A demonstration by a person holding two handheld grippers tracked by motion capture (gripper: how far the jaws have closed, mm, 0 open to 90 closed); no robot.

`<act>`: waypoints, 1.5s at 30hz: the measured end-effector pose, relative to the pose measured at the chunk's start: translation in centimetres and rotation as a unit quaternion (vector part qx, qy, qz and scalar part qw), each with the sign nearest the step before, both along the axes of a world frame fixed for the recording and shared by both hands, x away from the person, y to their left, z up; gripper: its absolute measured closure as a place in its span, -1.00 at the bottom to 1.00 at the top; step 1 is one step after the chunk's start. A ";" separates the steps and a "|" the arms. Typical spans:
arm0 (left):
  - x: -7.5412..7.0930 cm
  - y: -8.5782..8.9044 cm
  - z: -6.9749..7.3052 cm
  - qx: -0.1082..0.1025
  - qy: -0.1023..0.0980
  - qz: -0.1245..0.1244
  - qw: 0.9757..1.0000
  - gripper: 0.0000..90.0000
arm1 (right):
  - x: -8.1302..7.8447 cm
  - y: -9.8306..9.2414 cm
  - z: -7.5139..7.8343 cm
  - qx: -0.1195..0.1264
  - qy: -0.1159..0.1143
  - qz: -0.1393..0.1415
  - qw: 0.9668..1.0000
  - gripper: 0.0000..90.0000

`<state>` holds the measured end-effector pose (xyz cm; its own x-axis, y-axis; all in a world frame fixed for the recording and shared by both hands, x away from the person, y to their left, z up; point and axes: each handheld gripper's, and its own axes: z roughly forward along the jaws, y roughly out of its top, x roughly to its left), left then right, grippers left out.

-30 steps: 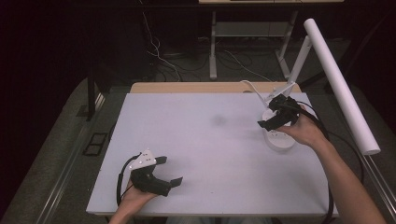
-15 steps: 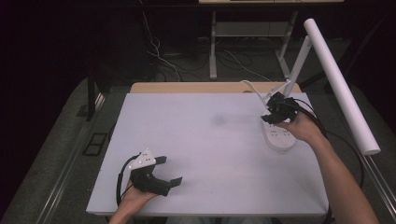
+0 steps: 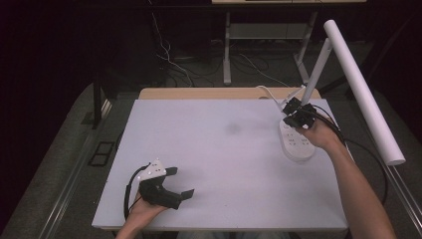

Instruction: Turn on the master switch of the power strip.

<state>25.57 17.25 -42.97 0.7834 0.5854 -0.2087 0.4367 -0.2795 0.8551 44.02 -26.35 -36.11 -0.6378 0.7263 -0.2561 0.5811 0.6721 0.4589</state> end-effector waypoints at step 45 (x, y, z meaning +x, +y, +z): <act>0.0 0.0 0.0 0.004 0.001 -0.002 1.000 -1.00 | 3.2 0.2 -3.9 -0.025 0.025 -0.029 0.999 0.99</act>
<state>25.56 17.20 -42.98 0.7854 0.5839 -0.2054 0.4372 -0.2884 0.8519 47.21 -26.16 -40.02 -0.6086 0.7492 -0.2613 0.6405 0.6582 0.3957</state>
